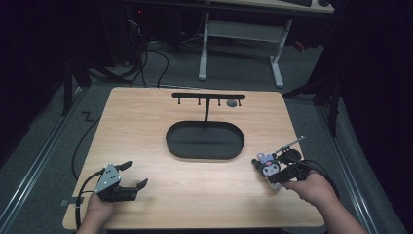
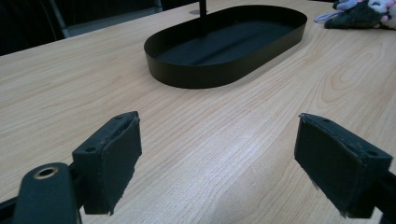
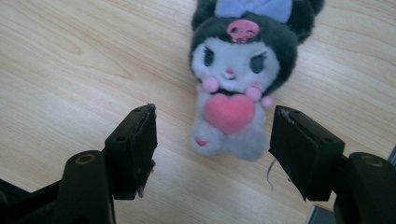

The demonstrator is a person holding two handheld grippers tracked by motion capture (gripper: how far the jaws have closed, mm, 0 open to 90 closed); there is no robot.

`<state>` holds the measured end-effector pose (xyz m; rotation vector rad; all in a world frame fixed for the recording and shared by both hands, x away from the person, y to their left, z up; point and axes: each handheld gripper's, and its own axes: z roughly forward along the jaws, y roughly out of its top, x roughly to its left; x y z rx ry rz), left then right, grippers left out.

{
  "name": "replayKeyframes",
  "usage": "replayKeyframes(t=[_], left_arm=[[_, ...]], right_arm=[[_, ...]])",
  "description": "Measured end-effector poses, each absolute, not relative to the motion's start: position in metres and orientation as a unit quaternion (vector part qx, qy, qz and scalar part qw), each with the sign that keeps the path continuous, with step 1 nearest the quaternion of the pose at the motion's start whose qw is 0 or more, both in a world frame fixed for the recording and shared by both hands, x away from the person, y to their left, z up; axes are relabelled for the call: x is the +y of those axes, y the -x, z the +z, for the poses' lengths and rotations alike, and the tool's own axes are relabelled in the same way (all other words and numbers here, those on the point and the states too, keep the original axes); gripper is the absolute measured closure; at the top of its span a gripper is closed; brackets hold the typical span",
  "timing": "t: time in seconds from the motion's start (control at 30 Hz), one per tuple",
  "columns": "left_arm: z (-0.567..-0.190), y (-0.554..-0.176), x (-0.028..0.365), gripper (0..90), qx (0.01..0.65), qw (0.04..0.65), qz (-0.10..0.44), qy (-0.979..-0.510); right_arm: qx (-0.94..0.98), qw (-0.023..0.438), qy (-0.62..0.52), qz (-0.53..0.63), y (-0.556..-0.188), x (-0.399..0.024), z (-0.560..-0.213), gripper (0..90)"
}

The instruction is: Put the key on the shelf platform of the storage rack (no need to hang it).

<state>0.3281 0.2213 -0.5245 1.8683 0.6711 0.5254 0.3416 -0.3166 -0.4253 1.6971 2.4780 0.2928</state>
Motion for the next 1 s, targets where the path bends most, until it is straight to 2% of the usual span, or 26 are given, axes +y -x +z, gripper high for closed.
replayKeyframes(t=[0.6, 1.0], left_arm=[[-0.525, -0.328, 0.221, 15.4, 0.279, 0.518, 0.219, -0.779], [-0.525, -0.328, 0.222, 15.4, 0.28, 0.518, 0.218, -0.778]], right_arm=[[0.81, 0.056, -0.578, 0.075, -0.349, -0.328, -0.444, 24.0], [0.814, 0.037, -0.577, 0.064, -0.354, -0.322, -0.47, 23.9]])
